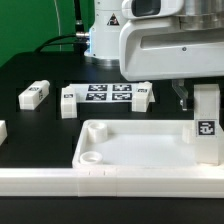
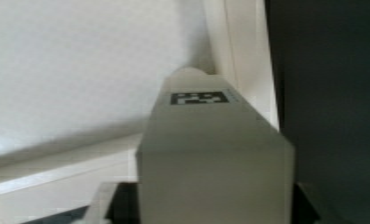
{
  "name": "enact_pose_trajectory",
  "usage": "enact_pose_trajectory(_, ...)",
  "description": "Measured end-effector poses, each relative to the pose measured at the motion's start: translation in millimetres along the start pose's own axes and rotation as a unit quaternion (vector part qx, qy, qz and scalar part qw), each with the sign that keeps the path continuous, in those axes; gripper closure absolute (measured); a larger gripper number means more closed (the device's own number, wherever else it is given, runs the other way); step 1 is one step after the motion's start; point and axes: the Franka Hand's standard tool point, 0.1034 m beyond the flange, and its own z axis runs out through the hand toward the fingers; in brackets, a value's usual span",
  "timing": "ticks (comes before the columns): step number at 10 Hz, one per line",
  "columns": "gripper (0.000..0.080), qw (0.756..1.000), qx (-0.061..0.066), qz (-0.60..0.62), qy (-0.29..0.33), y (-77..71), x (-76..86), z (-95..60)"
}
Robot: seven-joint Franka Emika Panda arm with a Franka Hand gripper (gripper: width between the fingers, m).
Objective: Assemble desk
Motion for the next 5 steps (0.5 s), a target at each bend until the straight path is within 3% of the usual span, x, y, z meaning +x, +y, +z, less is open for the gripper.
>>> enact_pose_trajectory(2, 0.0511, 0.992, 0.005, 0.126, -0.005, 0.9, 0.4, 0.2)
enact_pose_trajectory(5, 0.0509, 0.942, 0.0, 0.337, -0.006, -1.1, -2.2, 2.1)
